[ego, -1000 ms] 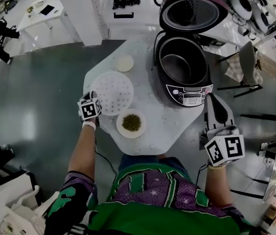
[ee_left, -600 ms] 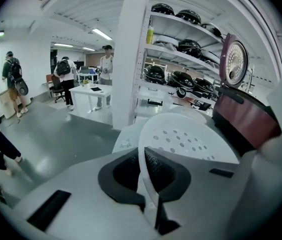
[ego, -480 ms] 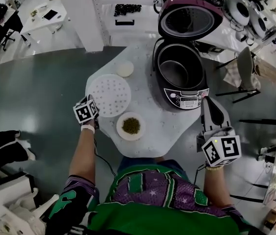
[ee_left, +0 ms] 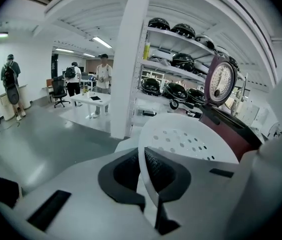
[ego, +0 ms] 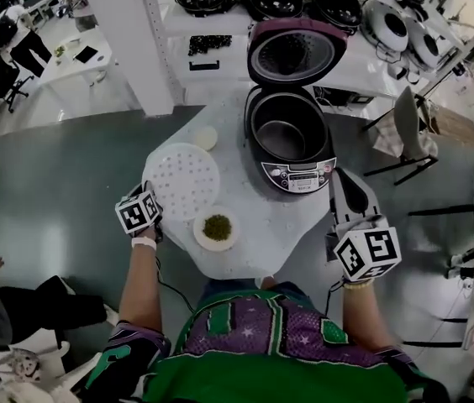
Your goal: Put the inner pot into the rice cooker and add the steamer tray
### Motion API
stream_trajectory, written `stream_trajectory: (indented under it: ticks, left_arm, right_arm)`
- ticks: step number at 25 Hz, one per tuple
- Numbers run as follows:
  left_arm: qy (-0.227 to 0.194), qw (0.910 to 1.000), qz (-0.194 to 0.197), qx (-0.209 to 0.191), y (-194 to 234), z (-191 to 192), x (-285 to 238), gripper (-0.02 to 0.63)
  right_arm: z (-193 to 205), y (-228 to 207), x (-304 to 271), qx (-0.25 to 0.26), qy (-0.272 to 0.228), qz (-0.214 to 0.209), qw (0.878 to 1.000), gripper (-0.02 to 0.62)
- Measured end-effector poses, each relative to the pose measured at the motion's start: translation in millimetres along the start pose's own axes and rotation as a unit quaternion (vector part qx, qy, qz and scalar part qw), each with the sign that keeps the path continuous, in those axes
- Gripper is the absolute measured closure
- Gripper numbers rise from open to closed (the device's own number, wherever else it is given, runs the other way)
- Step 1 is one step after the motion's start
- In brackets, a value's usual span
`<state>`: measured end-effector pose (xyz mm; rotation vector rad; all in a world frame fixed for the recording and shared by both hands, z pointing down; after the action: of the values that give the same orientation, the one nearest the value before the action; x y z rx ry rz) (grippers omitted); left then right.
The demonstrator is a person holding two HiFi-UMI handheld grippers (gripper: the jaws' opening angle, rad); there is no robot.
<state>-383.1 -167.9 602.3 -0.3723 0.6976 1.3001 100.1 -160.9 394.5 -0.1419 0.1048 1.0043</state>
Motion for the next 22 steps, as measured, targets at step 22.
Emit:
stream_trajectory:
  ticks: [22]
  left_arm:
    - [-0.060,0.9919,0.109,-0.024,-160.9,-120.7,44.3,0.578]
  right_arm:
    - [-30.5,-51.2,64.3,-0.023,-0.055,0.051,0.997,0.589]
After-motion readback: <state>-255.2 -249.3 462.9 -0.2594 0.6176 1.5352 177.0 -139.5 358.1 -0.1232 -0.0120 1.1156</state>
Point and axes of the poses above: the fingertips, and each gripper's own axes: x backward along the fingers, y to its left, z out of its underside, the point moved 10 cm from there along x, backward along the fingers, and after that the axes turned 3 degrees about -z, right-handed, at the moved point
